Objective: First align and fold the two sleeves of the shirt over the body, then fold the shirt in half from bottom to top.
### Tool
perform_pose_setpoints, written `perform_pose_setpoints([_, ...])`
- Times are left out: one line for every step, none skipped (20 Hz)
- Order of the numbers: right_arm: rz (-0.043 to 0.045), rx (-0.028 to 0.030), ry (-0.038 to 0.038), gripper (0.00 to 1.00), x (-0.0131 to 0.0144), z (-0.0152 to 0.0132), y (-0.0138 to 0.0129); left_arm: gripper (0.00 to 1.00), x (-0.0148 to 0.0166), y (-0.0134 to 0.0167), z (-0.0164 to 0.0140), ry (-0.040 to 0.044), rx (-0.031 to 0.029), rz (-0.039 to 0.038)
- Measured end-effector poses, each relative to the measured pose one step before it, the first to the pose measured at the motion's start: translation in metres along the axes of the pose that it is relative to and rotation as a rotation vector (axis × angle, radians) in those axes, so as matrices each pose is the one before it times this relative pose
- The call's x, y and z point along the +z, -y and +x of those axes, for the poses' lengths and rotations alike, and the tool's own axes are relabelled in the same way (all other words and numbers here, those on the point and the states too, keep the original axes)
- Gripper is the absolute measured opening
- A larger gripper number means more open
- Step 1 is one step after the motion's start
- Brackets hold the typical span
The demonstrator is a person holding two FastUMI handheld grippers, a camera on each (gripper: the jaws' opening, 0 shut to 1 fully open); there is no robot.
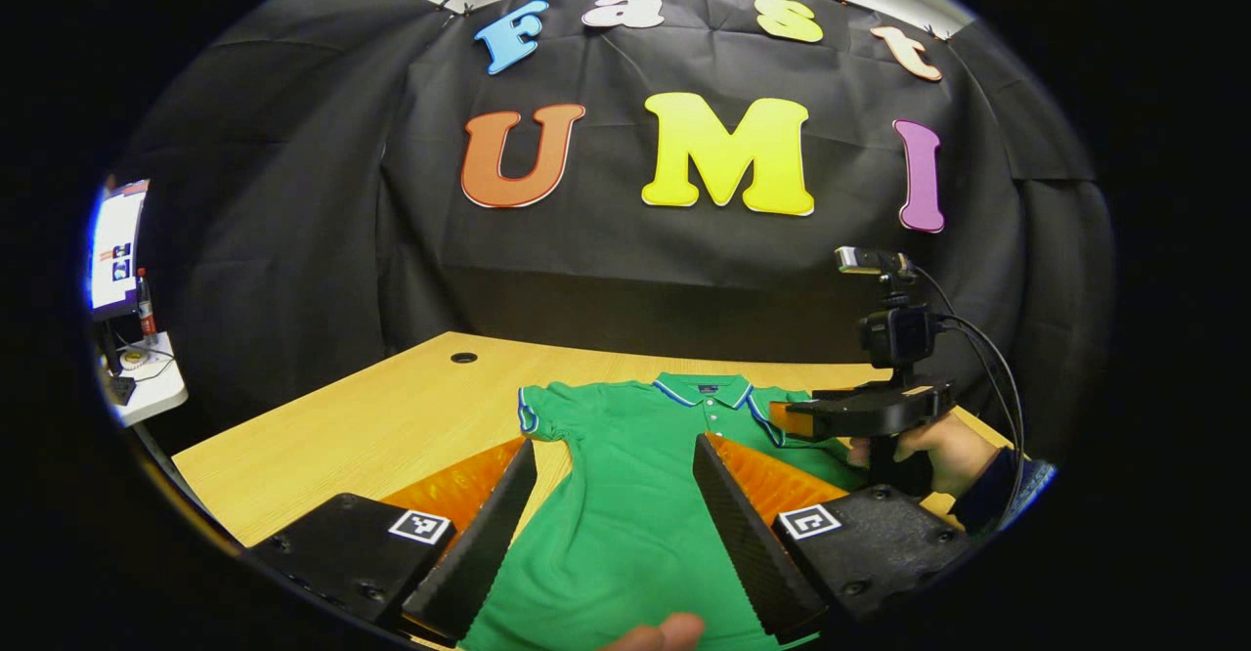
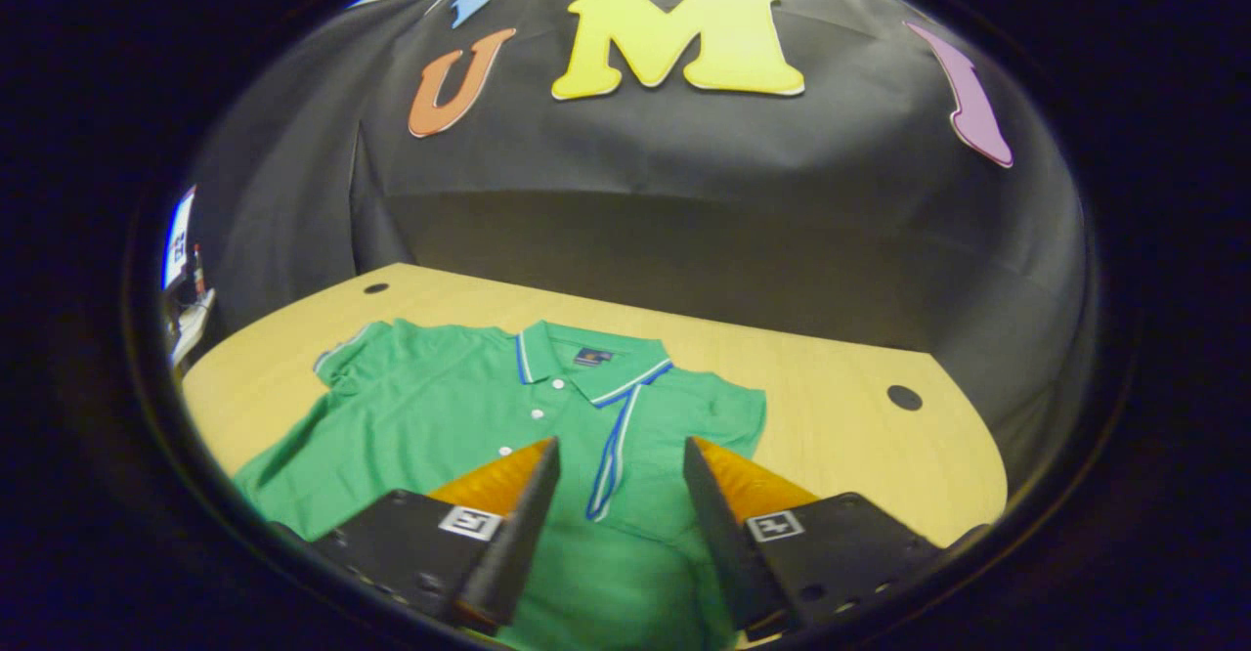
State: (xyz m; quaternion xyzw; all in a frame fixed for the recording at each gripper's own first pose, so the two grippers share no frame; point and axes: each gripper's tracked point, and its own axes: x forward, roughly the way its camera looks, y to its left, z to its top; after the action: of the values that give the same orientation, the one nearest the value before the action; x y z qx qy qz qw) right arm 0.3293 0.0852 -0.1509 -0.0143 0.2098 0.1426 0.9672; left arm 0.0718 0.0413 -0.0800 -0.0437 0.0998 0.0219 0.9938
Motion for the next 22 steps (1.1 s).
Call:
perform_pose_setpoints([0.01629,-0.00339,0.02806,0.97,0.00632,-0.00950,-0.00154,1.00,0.00010,-0.00220,-0.00107,-0.00381,0.00338,0.00365])
perform_pose_setpoints([0.00896,-0.01277,0.02687,0.99,0.00632,-0.01235,-0.00079,1.00,0.00143,-0.00349,-0.00096,-0.00158,0.01275,0.01098])
perform_pose_setpoints([0.00391,-0.01589,0.03087,0.97,0.00637,-0.01402,0.00085,1.00,0.00127,-0.00422,0.00003,0.00486,0.01591,0.01089])
perform_pose_setpoints([0.00378,-0.01307,0.03012,0.97,0.00624,-0.01398,-0.00016,1.00,0.00211,-0.00203,0.00054,0.00622,0.00683,0.00518])
perform_pose_setpoints([0.00480,-0.01772,0.02561,0.97,0.00603,-0.01316,0.00127,1.00,0.00065,-0.00064,-0.00079,0.00122,0.00251,0.00145])
perform_pose_setpoints([-0.00294,-0.02701,0.02153,0.97,0.00352,-0.01596,0.00387,1.00,-0.00120,-0.00018,0.00054,-0.00451,-0.00189,-0.00350])
perform_pose_setpoints([-0.00816,-0.03648,0.02497,0.97,0.00542,-0.01496,0.00720,1.00,-0.00148,0.00006,-0.00034,-0.01045,-0.00203,-0.00502])
perform_pose_setpoints([-0.01166,-0.04020,0.01655,0.97,0.00252,-0.01453,0.00892,1.00,-0.00037,-0.00154,-0.00023,-0.00534,0.00424,-0.00441])
perform_pose_setpoints([-0.01383,-0.03469,0.00910,0.97,0.00144,-0.01802,0.00878,1.00,0.00290,-0.00466,0.00059,0.00586,0.00948,-0.00318])
perform_pose_setpoints([-0.01279,-0.01804,0.00795,0.97,0.00071,-0.01893,0.00486,1.00,0.00242,-0.00405,0.00326,0.00031,0.01067,0.00581])
perform_pose_setpoints([-0.00730,-0.00225,0.01515,0.97,0.00213,-0.01816,0.00325,1.00,-0.00063,-0.00636,0.00366,-0.00853,0.01382,0.00556])
perform_pose_setpoints([0.00415,-0.00428,0.01906,0.97,0.00223,-0.01592,0.00257,1.00,0.00331,-0.00691,0.00405,-0.00235,0.01809,-0.00559])
perform_pose_setpoints([0.00493,0.00364,0.01641,0.96,0.00091,-0.01482,0.00125,1.00,0.00854,-0.00436,0.00724,0.00689,0.00947,-0.01849])
perform_pose_setpoints([0.00821,0.01200,0.01687,0.96,-0.00003,-0.01457,0.00148,1.00,0.00846,-0.00284,0.00789,0.00288,0.00962,-0.02963])
perform_pose_setpoints([0.01636,0.01405,0.01265,0.96,-0.00011,-0.01211,-0.00032,1.00,0.00648,-0.00203,0.01107,-0.00163,0.00065,-0.02160])
perform_pose_setpoints([0.01662,0.01490,0.00604,0.96,-0.00324,-0.01061,-0.00151,1.00,0.00503,-0.00160,0.01128,-0.01030,0.00161,-0.01315])
perform_pose_setpoints([0.01026,0.00766,0.00430,0.97,-0.00195,-0.00820,-0.00010,1.00,0.00447,-0.00183,0.01162,-0.00741,-0.00274,-0.00706])
perform_pose_setpoints([0.00056,-0.00660,0.00178,0.96,-0.00276,-0.00492,0.00236,1.00,0.00400,-0.00091,0.01487,-0.00606,-0.00178,-0.00271])
perform_pose_setpoints([-0.01362,-0.01349,0.00585,0.96,-0.00045,-0.00401,0.00264,1.00,0.00402,-0.00038,0.01880,0.00077,-0.01604,0.00384])
perform_pose_setpoints([-0.03015,-0.00301,0.00880,0.96,0.00083,-0.00325,0.00005,1.00,-0.00192,-0.00155,0.02068,-0.01085,-0.00881,0.01522])
perform_pose_setpoints([-0.02642,-0.00537,0.01385,0.96,0.00182,-0.00099,0.00050,1.00,-0.00650,-0.00605,0.02240,-0.01904,0.01016,0.01656])
perform_pose_setpoints([-0.01371,-0.00264,0.00760,0.96,-0.00007,-0.00171,-0.00051,1.00,-0.01370,-0.00725,0.02158,-0.04454,0.01769,0.00769])
